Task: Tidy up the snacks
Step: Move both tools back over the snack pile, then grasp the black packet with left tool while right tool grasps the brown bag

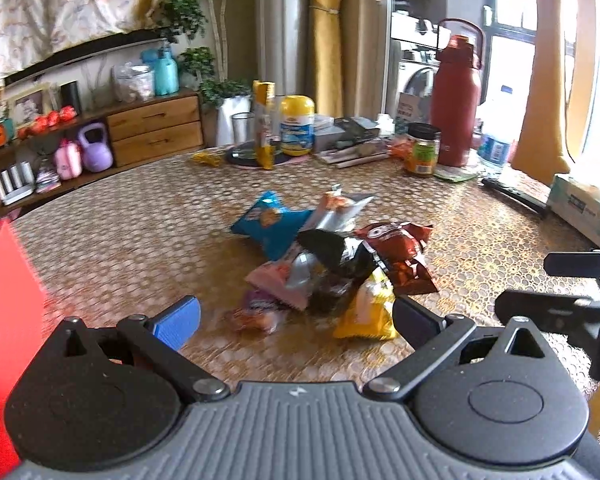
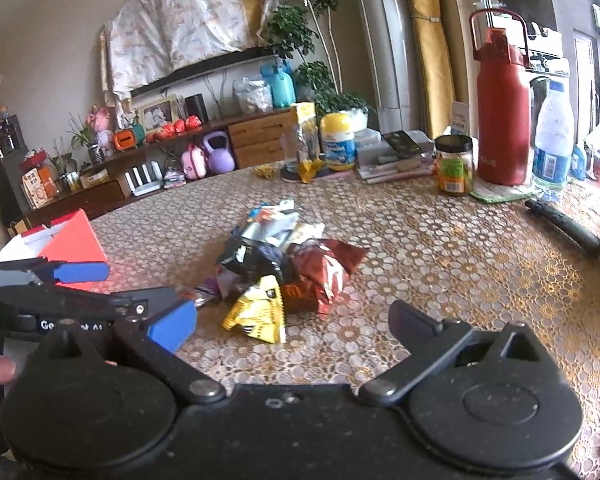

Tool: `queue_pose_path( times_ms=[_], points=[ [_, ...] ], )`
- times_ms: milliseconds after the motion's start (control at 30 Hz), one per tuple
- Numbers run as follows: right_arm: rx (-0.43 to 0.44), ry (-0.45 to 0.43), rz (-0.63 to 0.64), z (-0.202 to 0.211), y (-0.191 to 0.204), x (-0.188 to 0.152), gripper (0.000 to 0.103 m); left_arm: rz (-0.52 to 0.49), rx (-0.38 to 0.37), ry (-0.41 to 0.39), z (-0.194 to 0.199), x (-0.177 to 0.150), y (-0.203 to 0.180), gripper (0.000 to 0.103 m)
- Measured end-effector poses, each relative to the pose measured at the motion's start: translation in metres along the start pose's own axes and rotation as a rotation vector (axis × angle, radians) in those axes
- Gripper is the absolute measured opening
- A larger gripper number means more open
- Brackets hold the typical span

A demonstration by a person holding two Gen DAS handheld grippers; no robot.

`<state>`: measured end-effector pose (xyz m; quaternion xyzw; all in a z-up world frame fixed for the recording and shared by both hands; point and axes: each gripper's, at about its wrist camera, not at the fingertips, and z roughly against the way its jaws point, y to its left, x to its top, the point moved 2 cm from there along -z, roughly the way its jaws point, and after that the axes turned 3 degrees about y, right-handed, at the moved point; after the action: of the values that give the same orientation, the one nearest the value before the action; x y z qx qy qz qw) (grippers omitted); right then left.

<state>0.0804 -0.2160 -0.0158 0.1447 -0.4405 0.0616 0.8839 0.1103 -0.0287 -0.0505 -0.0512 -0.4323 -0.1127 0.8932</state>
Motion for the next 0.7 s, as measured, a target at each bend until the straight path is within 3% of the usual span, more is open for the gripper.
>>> queue_pose_path(
  times_ms=[367, 633, 700],
  points=[
    [-0.034, 0.026, -0.023, -0.032, -0.024, 0.006, 0.103, -0.026, -0.07, 0.007, -0.059, 0.022, -0.012, 0.103],
    [-0.036, 0.02, -0.034, -0.05, -0.032, 0.016, 0.103, 0.008, -0.065, 0.001, -0.077, 0.028, -0.012, 0.102],
    [-0.033, 0.022, -0.036, -0.054, -0.034, 0.018, 0.103, 0.028, -0.077, 0.011, -0.08, 0.028, -0.011, 0.098]
  ],
)
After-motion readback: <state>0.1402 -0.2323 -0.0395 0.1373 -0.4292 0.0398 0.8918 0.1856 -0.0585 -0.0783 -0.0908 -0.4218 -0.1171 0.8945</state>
